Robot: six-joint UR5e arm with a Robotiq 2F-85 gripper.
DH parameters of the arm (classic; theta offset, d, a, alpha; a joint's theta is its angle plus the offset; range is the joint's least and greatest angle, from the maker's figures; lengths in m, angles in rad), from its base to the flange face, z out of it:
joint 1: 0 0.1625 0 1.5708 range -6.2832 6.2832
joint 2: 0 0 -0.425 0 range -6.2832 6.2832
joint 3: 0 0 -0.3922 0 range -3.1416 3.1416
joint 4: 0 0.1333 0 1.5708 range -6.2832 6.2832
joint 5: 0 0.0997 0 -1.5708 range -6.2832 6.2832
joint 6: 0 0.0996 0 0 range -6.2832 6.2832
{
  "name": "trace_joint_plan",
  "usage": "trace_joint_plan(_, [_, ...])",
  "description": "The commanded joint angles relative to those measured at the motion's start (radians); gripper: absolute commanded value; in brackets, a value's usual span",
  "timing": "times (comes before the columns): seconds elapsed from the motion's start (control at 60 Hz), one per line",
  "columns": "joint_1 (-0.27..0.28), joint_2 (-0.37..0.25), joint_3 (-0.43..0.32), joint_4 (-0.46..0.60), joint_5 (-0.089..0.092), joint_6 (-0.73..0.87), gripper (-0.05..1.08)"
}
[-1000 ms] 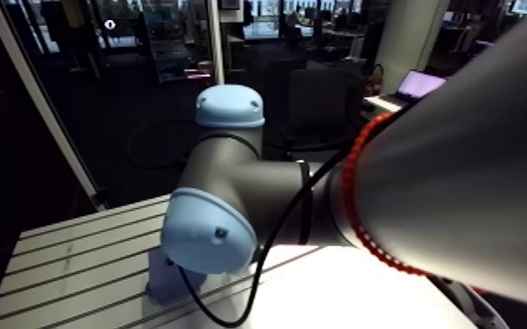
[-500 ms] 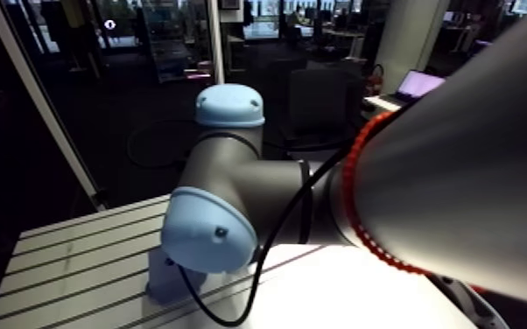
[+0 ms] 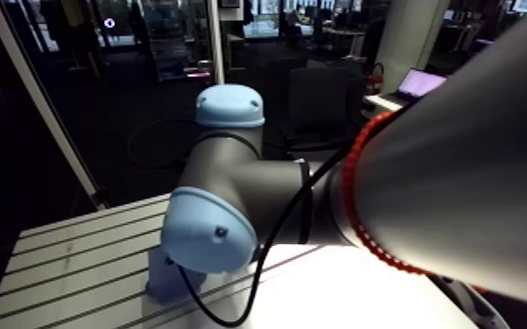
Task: Pick up the M10 bolt and insert it into the hex recess until seated.
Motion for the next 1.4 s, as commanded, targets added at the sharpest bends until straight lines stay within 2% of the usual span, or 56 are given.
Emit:
trace_joint_plan(0.017, [0.000, 0.000, -0.001, 0.000, 0.000, 0.001, 0.63])
trace_joint_plan(0.933, [-0.002, -0.011, -0.015, 0.009, 0.006, 0.001, 0.78])
trace_joint_plan(1.217, [0.000, -0.059, -0.070, 0.104, 0.009, 0.014, 0.78])
trace_joint_plan(1.35, [0.012, -0.094, -0.139, 0.241, 0.009, 0.047, 0.79])
trace_joint_plan(1.4, [0.022, -0.102, -0.186, 0.323, 0.006, 0.076, 0.79])
